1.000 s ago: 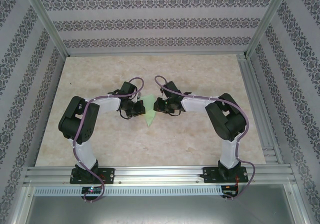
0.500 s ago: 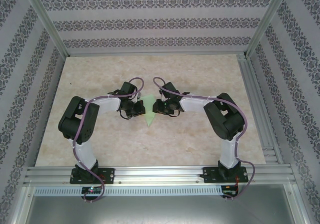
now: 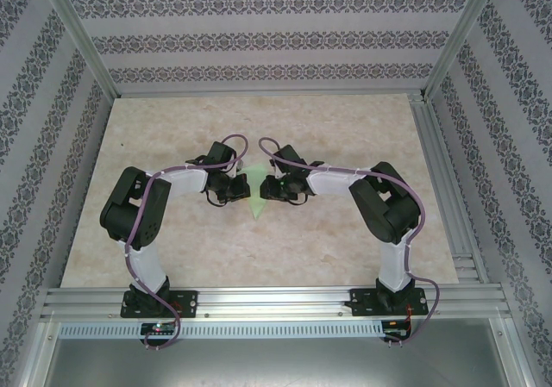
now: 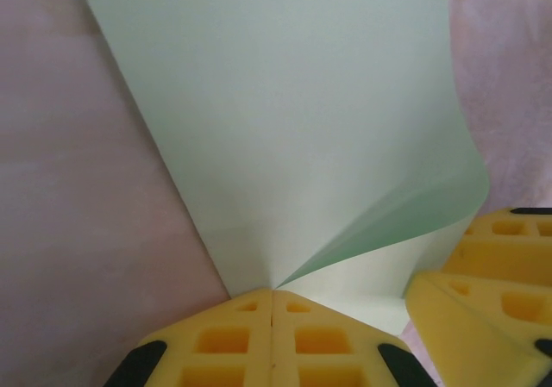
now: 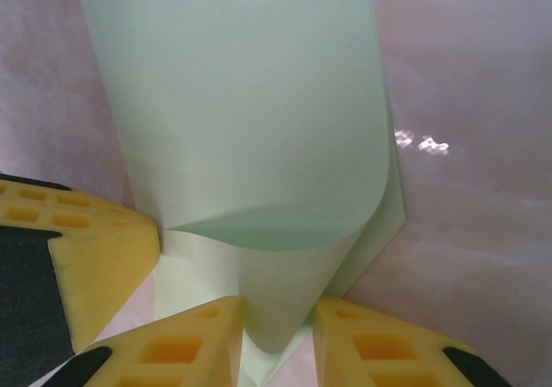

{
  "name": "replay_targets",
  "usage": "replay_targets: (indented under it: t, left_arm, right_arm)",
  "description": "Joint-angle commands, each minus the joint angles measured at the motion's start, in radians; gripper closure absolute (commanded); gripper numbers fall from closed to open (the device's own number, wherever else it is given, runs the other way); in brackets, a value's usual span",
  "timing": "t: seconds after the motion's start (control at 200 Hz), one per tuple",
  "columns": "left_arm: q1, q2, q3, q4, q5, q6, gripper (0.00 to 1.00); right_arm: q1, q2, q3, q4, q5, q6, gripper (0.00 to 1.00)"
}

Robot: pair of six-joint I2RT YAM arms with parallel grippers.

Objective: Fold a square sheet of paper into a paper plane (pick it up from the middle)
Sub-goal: Third fold the triangle at the center of the table.

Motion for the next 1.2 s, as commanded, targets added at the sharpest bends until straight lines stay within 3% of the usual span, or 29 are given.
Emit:
replay_targets:
  t: [0.0,0.669,1.194]
  left_arm:
    - [-0.012,-0.009,-0.028,-0.030,-0.038,0.005,0.94]
    - [-0.010,-0.066,-0.018,-0.036,-0.035,0.006,0.90]
    - [-0.011,-0.117,-0.029,-0.010,-0.001,-0.014,0.88]
  right_arm:
    - [0.017,-0.015,-0.015,-0.015,0.020,-0.025,0.72]
    - [0.089,0.068,0.088,-0.236,0.286,-0.047,0.71]
    - [0.105,0.111,0.115,-0.279,0.318,-0.001,0.72]
